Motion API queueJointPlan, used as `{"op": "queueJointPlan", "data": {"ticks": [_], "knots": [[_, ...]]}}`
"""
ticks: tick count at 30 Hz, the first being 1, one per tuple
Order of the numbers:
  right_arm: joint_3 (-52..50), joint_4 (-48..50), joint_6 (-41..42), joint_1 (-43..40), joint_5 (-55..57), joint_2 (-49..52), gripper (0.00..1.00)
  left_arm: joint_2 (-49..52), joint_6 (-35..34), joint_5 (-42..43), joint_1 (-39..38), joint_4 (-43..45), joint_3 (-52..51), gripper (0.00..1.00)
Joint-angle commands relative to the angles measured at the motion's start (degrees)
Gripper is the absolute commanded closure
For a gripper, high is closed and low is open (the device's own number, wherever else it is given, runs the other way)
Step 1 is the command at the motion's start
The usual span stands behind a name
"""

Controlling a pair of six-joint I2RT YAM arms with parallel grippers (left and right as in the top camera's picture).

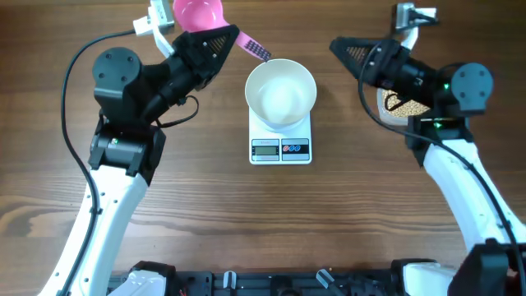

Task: Scoop item into bowl and weigh 150g on scale
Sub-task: 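Lift the pink scoop with the left gripper toward the right gripper above the bowl, then grasp the scoop handle with the right gripper and release the left gripper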

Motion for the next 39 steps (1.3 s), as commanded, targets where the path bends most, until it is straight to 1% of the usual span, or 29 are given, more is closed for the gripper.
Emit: {"op": "queueJointPlan", "data": {"ticks": [1, 2, 3, 6, 7, 10, 13, 14, 17, 19, 21, 26, 31, 39], "knots": [[0.8, 1.1, 11.3, 0.1, 0.0, -0.6, 0.23, -0.4, -0.1, -1.5, -0.6, 0.4, 0.6, 0.96], [1.3, 0.3, 12.3, 0.4, 0.1, -0.6, 0.23, -0.3, -0.1, -2.1, -1.1, 0.3, 0.6, 0.96], [2.2, -3.2, 12.2, 1.1, 0.2, -0.6, 0.23, 0.0, -0.1, -2.8, -2.0, 0.4, 0.6, 0.96], [6.4, -18.3, 9.2, 4.9, 0.4, -0.6, 0.23, 0.9, -0.1, -6.3, -4.8, 0.4, 0.6, 0.96], [7.7, -20.8, 9.6, 6.7, 0.4, -0.6, 0.23, 1.2, -0.1, -7.9, -5.7, 0.4, 0.6, 0.96], [9.3, -20.0, 15.8, 10.7, 2.4, -0.6, 0.23, 2.4, -0.1, -10.0, -7.9, 2.0, 0.6, 0.96], [9.3, -19.7, 18.1, 12.2, 4.3, -0.5, 0.23, 2.6, -0.2, -11.7, -9.5, 3.0, 0.6, 0.96], [9.3, -19.7, 18.1, 12.2, 5.1, -0.5, 0.25, 2.6, -2.4, -12.1, -9.7, 3.0, 0.6, 0.96], [9.3, -19.8, 18.1, 12.2, 6.1, -0.5, 0.52, 2.6, -10.9, -12.1, -10.0, 3.0, 0.6, 0.96], [9.3, -19.8, 18.1, 12.2, 6.3, -0.5, 0.58, 2.6, -15.0, -12.0, -10.4, 2.9, 0.6, 0.96], [9.3, -19.8, 18.1, 12.2, 6.6, -0.5, 0.59, 2.6, -17.1, -12.0, -11.0, 2.9, 0.6, 0.96], [9.3, -19.8, 18.1, 12.2, 7.0, -0.5, 0.61, 2.6, -17.3, -12.3, -12.6, 2.9, 0.6, 0.96], [9.3, -19.8, 18.1, 12.2, 7.2, -0.5, 0.69, 2.6, -17.3, -12.3, -12.6, 2.0, 0.6, 0.96], [9.3, -19.8, 18.2, 12.2, 7.1, -0.5, 0.71, 2.6, -17.2, -13.0, -12.6, 2.1, 0.6, 0.96]]}}
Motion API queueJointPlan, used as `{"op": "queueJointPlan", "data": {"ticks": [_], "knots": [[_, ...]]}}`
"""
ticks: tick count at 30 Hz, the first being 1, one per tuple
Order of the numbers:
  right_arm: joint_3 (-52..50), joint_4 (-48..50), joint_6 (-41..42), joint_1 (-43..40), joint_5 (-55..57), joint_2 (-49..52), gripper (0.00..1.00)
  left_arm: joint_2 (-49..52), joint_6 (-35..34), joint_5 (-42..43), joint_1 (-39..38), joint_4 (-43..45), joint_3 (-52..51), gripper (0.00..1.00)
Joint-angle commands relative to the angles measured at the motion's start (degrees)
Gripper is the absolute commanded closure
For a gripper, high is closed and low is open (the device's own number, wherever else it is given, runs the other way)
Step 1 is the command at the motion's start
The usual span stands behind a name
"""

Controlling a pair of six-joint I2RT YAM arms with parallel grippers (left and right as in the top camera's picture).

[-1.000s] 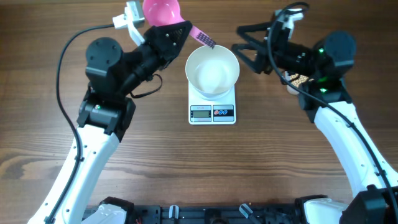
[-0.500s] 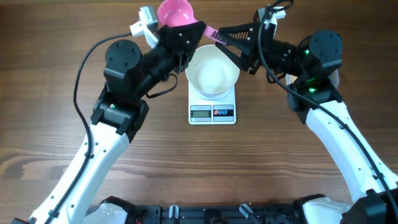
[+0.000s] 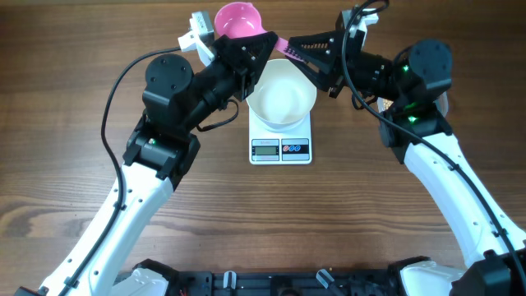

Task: Scoop item into bowl and weigh 150g on scale
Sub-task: 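Grasp the scoop handle with the right gripper and release the left gripper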

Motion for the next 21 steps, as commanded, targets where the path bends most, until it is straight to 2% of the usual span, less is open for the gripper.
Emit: {"op": "queueJointPlan", "data": {"ticks": [1, 7, 18, 21], "knots": [[1.3, 0.3, 0.2, 0.2, 0.8, -0.5, 0.71, 0.3, -0.5, -1.0, -0.2, 0.2, 0.6, 0.96], [1.3, 0.0, 0.2, 0.3, 0.8, -0.5, 0.75, 0.4, -0.4, -1.0, -0.2, -0.1, 0.6, 0.96], [1.3, 0.0, 1.6, 0.3, -0.1, -0.5, 0.76, 1.5, -0.5, -2.6, -1.4, 0.0, 0.6, 0.96], [1.3, -0.3, 1.6, 0.3, -0.1, -0.5, 0.81, 1.5, -0.5, -2.6, -1.4, 0.0, 0.6, 0.96]]}}
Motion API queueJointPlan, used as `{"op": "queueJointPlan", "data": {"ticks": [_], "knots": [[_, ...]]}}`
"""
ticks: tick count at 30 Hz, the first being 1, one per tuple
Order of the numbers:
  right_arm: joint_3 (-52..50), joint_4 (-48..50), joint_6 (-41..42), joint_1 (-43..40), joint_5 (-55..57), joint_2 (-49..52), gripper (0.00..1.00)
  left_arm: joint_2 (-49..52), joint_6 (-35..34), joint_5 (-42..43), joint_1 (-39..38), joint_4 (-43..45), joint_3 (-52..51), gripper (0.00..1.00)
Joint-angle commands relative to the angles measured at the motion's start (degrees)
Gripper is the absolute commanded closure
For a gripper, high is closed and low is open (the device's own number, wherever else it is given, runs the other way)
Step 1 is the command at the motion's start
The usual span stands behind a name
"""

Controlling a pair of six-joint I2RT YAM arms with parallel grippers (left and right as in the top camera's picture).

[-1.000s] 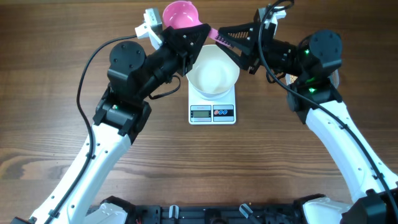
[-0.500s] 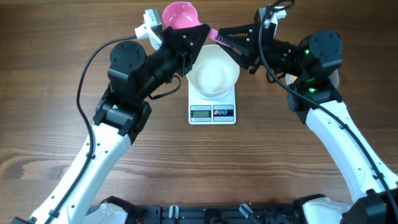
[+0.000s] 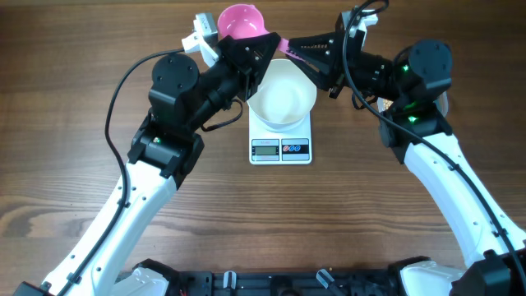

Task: Scoop item into bowl and weigh 150g on scale
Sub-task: 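Grasp the scoop handle with the right gripper and release the left gripper, then carry the pink scoop with the right gripper over the soybean tub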

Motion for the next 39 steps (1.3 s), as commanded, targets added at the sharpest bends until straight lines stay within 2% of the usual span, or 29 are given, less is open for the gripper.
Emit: {"op": "queueJointPlan", "data": {"ticks": [1, 5, 7, 9, 10, 13, 15, 23, 24, 27, 28, 30, 32, 33, 37, 39], "knots": [[1.3, -1.1, 0.2, 0.3, 0.0, -0.5, 0.83, 0.7, -0.3, -0.9, -0.4, 0.2, 0.6, 0.96], [1.3, -3.3, 0.2, 0.3, 0.0, -0.5, 0.89, 0.7, -0.3, -0.9, -0.4, 0.2, 0.6, 0.96], [1.3, -3.3, -0.3, 0.3, 0.0, -0.5, 0.96, 0.7, -0.3, -0.9, -0.4, 0.2, 0.6, 0.96], [1.3, -3.3, -1.6, 0.3, -0.1, -0.5, 0.95, 0.7, -0.3, -0.9, -0.4, 0.2, 0.6, 0.94], [1.3, -3.3, -1.6, 0.3, -0.1, -0.5, 0.95, 0.7, -0.3, -0.9, -0.4, 0.1, 0.6, 0.89], [1.3, -1.1, -2.4, 0.3, 0.0, -0.5, 0.95, 0.7, -0.3, -0.9, -0.4, 0.1, 0.6, 0.46], [1.3, 0.6, -2.9, 0.2, 0.5, -0.5, 0.95, 0.7, -0.3, -0.9, -0.4, 0.1, 0.6, 0.26], [1.6, -2.8, -10.4, -3.0, 6.2, -0.5, 0.95, 0.6, 9.6, -0.5, -0.3, -2.6, 0.6, 0.05], [2.3, -5.5, -12.2, -3.5, 6.6, -0.5, 0.95, 0.6, 11.9, -0.5, -0.3, -3.5, 0.6, 0.01], [8.5, -19.5, -23.4, -4.8, 10.0, -0.5, 0.95, -0.1, 19.8, -1.9, -0.3, -7.0, 0.6, 0.00], [14.1, -30.9, -31.5, -5.3, 12.5, -0.5, 0.95, -0.9, 23.2, -2.5, 0.2, -9.9, 0.6, 0.00], [20.3, -44.5, -40.6, -5.4, 17.8, -0.5, 0.95, -2.3, 27.9, -2.7, 1.8, -15.5, 0.9, 0.00], [28.7, -62.2, -53.4, -5.4, 30.0, -0.5, 0.95, -3.9, 33.1, -2.7, 4.8, -24.5, 1.3, 0.00], [31.7, -68.1, -57.4, -5.4, 34.8, -0.5, 0.95, -4.3, 35.2, -2.7, 5.8, -28.5, 1.7, 0.01], [38.8, -86.5, -72.3, -5.4, 54.5, -0.5, 0.95, -5.7, 44.1, -2.6, 8.8, -43.3, 3.0, 0.01], [38.7, -92.2, -76.5, -5.4, 58.8, -0.2, 0.96, -5.8, 44.0, -2.6, 9.0, -43.6, 3.0, 0.00]]}}
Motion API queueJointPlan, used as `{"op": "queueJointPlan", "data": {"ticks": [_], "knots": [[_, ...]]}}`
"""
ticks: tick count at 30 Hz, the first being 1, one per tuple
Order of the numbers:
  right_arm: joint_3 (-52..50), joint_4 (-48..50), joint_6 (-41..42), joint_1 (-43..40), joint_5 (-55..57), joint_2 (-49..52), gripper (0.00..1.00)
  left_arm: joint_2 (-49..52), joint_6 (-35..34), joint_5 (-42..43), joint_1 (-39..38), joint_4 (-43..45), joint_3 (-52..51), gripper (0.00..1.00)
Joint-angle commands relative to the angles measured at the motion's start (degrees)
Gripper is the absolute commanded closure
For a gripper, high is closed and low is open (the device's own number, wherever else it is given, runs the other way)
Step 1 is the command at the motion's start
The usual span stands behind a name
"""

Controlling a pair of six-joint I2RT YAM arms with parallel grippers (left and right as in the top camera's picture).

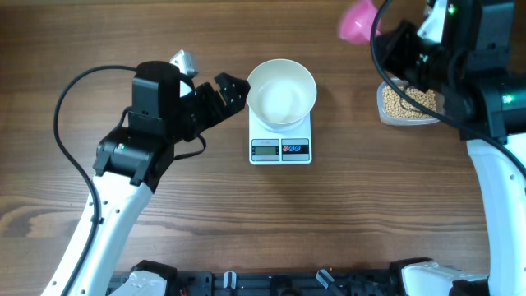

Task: Scoop item into bowl and weigh 150g on scale

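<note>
A white bowl (282, 90) stands empty on the small white scale (281, 146) in the middle of the table. The pink scoop (358, 20) hangs at the far right, above and left of the clear tub of beans (407, 103). My right gripper (393, 39) is shut on the scoop's handle, which the fingers hide. My left gripper (233, 89) sits just left of the bowl, pointing at it. Its fingers are spread and hold nothing.
Both arms' cables loop over the wooden table (263, 214) at the left and right. The scale's display and buttons face the front edge.
The scoop has passed from my left gripper to my right. The right gripper now holds it near the bean tub at the far right. The left gripper has let go and drawn back beside the bowl.
My left gripper first held the pink scoop at the back left while the right hovered over the bean tub. Then both grippers met at the scoop's handle behind the bowl and stayed there. Now the right alone holds the scoop, by the tub.
</note>
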Motion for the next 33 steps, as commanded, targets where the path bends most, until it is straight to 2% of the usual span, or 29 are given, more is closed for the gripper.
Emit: {"op": "queueJointPlan", "data": {"ticks": [1, 8, 12, 14, 18, 20, 21, 23, 24, 25, 26, 28, 30, 32, 33], "knots": [[1.0, -6.6, -12.1, -0.1, 13.7, 0.7, 0.96, -1.2, 5.2, -0.2, 0.5, -0.4, 1.2, 0.00], [1.0, -18.6, -10.2, -0.1, 15.2, 1.0, 0.96, -1.1, 5.2, -0.2, 0.5, -0.4, 1.2, 0.00], [0.9, -16.9, -10.7, -0.1, 19.3, 1.1, 0.96, -1.1, 5.5, -0.2, 0.5, -0.1, 1.2, 0.03], [0.9, -13.0, -18.3, -0.1, 18.6, 1.3, 0.96, -1.1, 5.5, -0.1, 0.5, 0.7, 1.2, 0.12], [0.9, -12.2, -24.7, -0.1, 14.7, 2.6, 0.96, -1.1, 6.7, 0.2, 0.5, -0.1, 2.6, 0.15], [0.9, -12.3, -25.5, -0.1, 13.9, 3.7, 0.96, -0.9, 11.6, -0.9, 0.5, -4.5, 5.9, 0.15], [0.9, -11.8, -25.6, -0.3, 13.9, 4.0, 0.96, 0.0, 13.2, -3.8, 0.5, -10.8, 9.1, 0.18], [0.9, -10.3, -25.6, -1.7, 13.9, 4.1, 0.96, 2.4, 14.5, -7.8, -0.6, -20.9, 13.6, 0.38], [0.9, -9.3, -25.6, -2.8, 13.9, 4.1, 0.96, 3.4, 14.4, -7.1, -1.5, -23.4, 14.2, 0.44], [0.9, -8.3, -25.7, -4.6, 13.7, 4.1, 0.96, 4.4, 14.2, -4.7, -3.2, -24.9, 14.2, 0.55], [0.9, -7.8, -26.9, -6.0, 12.4, 4.1, 0.96, 5.2, 14.2, -2.4, -4.8, -25.3, 14.2, 0.60], [0.9, -6.7, -29.2, -9.7, 9.3, 4.4, 0.96, 6.9, 14.2, 2.4, -8.5, -23.9, 14.2, 0.58], [0.9, -6.5, -31.8, -12.7, 9.5, 5.2, 0.96, 7.1, 14.2, 3.3, -10.7, -22.7, 14.2, 0.84], [0.9, -6.4, -35.2, -13.5, 9.6, 5.4, 0.96, 7.2, 14.2, 2.8, -11.6, -22.6, 14.0, 0.96], [0.9, -6.1, -35.5, -13.5, 9.5, 5.4, 0.96, 7.9, 14.2, 1.6, -12.5, -22.8, 13.4, 0.96]]}}
